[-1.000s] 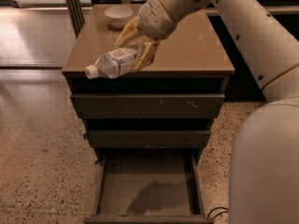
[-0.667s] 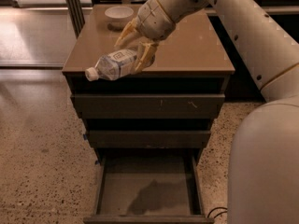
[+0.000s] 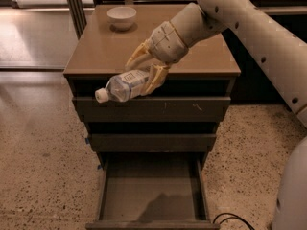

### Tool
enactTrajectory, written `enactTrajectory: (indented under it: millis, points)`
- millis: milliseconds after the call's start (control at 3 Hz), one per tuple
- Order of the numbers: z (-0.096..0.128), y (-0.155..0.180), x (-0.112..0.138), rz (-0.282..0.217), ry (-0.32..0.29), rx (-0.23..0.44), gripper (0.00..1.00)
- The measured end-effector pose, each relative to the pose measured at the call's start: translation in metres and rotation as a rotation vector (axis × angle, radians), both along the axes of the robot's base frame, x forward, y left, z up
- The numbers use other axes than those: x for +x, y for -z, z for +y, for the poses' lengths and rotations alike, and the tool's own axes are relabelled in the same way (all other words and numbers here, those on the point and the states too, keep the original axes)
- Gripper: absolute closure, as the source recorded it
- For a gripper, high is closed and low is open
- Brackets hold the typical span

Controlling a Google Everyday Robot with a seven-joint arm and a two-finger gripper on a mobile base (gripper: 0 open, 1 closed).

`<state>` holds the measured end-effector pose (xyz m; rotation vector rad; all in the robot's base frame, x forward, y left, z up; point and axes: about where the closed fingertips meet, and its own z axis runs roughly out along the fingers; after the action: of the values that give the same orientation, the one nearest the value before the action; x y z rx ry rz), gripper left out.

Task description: Place blue plastic bottle into bottom drawer

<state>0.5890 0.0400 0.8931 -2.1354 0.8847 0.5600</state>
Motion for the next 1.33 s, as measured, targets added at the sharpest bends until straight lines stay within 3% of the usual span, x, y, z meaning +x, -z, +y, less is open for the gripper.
enactTrajectory:
  millis: [333, 1000, 1333]
  points:
    - [-0.009, 0.022, -0.016, 0.008, 0.017, 0.018, 1.00]
    - [-0.018, 0.089, -0.022, -0.018, 0.032, -0.045, 1.00]
    - [-0.018, 0.089, -0.022, -0.018, 0.032, -0.045, 1.00]
